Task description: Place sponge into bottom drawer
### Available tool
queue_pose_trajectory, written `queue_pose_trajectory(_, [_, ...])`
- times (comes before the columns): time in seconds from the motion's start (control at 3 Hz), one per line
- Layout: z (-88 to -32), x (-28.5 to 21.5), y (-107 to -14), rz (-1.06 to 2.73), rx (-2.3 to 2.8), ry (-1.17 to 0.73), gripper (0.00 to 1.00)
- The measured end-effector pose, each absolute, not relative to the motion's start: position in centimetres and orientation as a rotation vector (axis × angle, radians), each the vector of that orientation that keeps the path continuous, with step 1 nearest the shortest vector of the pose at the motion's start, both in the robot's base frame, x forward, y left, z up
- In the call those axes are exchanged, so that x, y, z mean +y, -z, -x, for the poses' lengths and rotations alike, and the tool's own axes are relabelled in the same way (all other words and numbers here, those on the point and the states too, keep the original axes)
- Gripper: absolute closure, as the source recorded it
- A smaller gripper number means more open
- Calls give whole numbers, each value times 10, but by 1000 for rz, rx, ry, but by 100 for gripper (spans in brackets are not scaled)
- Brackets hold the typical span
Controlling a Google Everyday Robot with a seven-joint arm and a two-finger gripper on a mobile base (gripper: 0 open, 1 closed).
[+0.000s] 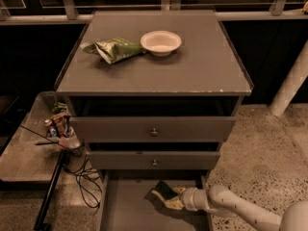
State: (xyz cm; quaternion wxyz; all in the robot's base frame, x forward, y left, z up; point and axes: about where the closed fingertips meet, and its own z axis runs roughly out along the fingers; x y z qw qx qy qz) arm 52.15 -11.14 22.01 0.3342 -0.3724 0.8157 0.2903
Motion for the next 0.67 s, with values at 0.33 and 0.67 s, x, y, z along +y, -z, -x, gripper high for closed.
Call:
queue_pose_trajectory(0.33, [-518, -96, -202, 1047, 2091, -793, 100])
queue_pose_trajectory(0.67, [-517, -88, -189, 1083, 2083, -792, 100])
